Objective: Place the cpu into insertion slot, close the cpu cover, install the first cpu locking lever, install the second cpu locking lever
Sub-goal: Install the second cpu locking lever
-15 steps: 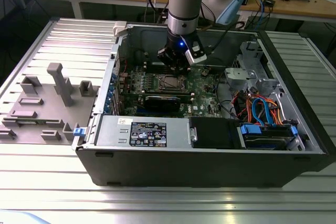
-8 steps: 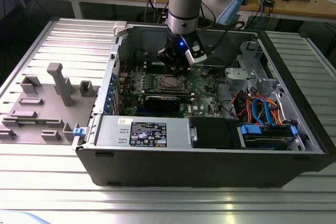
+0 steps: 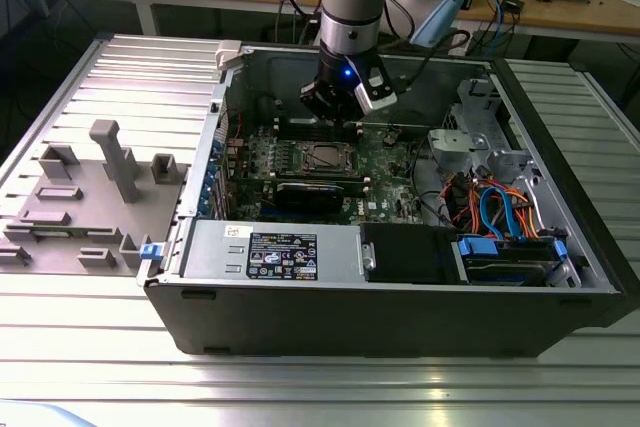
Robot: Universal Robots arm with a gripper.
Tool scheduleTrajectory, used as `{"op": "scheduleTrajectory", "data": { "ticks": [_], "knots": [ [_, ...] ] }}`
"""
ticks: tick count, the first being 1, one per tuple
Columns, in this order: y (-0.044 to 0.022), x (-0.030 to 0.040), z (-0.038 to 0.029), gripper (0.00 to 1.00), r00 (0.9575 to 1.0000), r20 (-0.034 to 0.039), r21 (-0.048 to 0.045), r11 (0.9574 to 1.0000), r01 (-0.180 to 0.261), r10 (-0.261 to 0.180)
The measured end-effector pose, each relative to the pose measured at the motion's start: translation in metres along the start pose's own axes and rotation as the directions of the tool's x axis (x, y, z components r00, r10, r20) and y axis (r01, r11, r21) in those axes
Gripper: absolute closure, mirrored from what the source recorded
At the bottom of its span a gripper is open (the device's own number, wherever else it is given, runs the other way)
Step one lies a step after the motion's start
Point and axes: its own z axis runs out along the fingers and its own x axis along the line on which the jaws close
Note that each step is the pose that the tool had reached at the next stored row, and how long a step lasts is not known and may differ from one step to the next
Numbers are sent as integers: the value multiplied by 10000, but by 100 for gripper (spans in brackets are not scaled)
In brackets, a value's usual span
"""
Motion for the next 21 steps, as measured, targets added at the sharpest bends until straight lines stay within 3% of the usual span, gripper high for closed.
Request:
{"op": "scheduleTrajectory", "data": {
  "ticks": [4, 21],
  "knots": [
    [6, -1, -54, 89, 10000, 1, 21, 10000, -1, 1],
    [-44, 0, -59, 89, 10000, 1, 21, 10000, -1, 1]
  ]
}}
